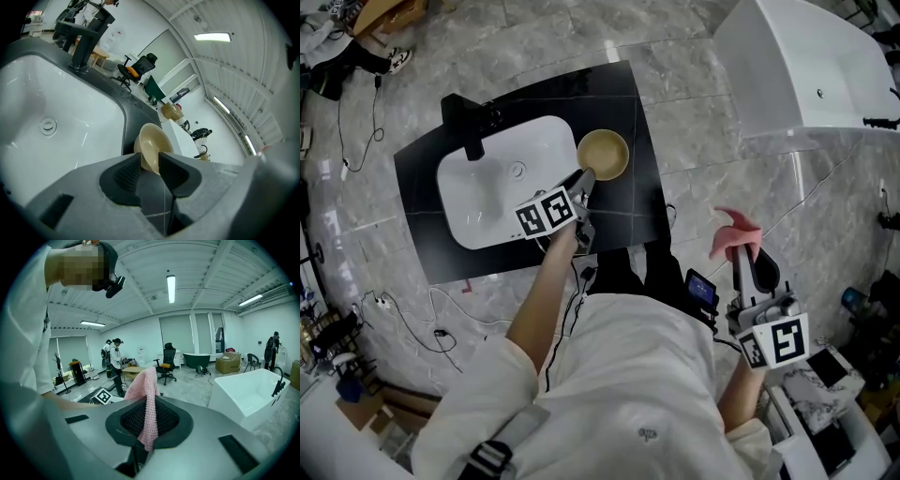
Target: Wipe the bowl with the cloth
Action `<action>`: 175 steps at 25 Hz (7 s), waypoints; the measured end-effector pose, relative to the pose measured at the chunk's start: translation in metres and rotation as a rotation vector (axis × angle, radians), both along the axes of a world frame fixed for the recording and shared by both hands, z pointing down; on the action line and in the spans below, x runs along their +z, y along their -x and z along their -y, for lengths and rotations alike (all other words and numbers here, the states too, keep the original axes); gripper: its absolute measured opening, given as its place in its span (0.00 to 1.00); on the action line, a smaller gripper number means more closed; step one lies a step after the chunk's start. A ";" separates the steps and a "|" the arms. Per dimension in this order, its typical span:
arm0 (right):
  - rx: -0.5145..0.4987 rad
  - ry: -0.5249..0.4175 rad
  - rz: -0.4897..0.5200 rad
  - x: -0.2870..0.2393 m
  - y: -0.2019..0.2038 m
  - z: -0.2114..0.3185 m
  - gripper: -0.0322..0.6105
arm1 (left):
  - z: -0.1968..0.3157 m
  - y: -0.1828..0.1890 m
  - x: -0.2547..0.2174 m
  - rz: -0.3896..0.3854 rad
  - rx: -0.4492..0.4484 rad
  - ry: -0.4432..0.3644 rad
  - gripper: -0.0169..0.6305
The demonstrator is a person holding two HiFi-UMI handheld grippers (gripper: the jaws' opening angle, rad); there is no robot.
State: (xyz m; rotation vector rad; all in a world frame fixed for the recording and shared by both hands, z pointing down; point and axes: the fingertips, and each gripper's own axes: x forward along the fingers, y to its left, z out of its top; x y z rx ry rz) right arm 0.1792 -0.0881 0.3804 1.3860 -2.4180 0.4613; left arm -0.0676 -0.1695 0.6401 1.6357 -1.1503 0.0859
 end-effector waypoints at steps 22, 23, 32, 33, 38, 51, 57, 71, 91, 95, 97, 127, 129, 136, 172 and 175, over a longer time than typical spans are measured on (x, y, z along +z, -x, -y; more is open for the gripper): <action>-0.003 -0.018 0.007 -0.004 -0.007 0.006 0.07 | 0.004 -0.004 -0.004 -0.030 -0.060 0.017 0.06; -0.007 -0.028 0.011 -0.005 -0.006 0.006 0.07 | 0.003 -0.004 -0.010 -0.030 -0.058 0.007 0.06; -0.105 -0.153 0.065 -0.041 0.042 0.008 0.07 | -0.010 -0.002 -0.102 -0.016 -0.033 -0.146 0.06; -0.120 -0.166 0.072 -0.044 0.051 0.008 0.07 | -0.011 -0.001 -0.112 -0.012 -0.027 -0.164 0.06; -0.178 -0.225 0.110 -0.054 0.088 0.006 0.08 | -0.020 0.008 -0.152 0.007 -0.018 -0.249 0.06; -0.292 -0.239 0.032 -0.043 0.165 0.019 0.07 | -0.049 0.001 -0.231 0.073 0.042 -0.430 0.06; -0.207 -0.198 -0.080 -0.021 0.166 0.037 0.08 | -0.061 -0.003 -0.246 0.094 0.078 -0.496 0.06; -0.205 -0.155 -0.179 -0.009 0.180 0.045 0.08 | -0.075 -0.025 -0.253 0.115 0.203 -0.565 0.06; -0.359 -0.058 -0.100 0.010 0.188 0.022 0.07 | -0.077 -0.048 -0.259 0.044 0.310 -0.609 0.07; -0.420 -0.048 -0.166 0.020 0.193 0.011 0.07 | -0.078 -0.044 -0.257 0.010 0.281 -0.588 0.07; -0.461 -0.046 -0.209 0.025 0.198 0.004 0.07 | -0.078 -0.041 -0.255 0.012 0.273 -0.579 0.07; -0.432 -0.529 -1.225 0.013 0.161 0.049 0.08 | -0.078 -0.046 -0.260 -0.048 0.286 -0.590 0.07; -0.437 -0.527 -1.215 0.013 0.163 0.051 0.08 | -0.078 -0.047 -0.263 -0.051 0.297 -0.600 0.07; -0.487 -0.536 -0.997 0.000 0.186 0.041 0.08 | -0.078 -0.051 -0.268 -0.067 0.311 -0.617 0.07; -0.503 -0.444 -1.159 0.042 0.160 0.032 0.08 | -0.077 -0.043 -0.248 -0.103 0.251 -0.551 0.05; -0.550 -0.408 -1.170 0.050 0.164 0.027 0.08 | -0.073 -0.040 -0.247 -0.106 0.230 -0.547 0.05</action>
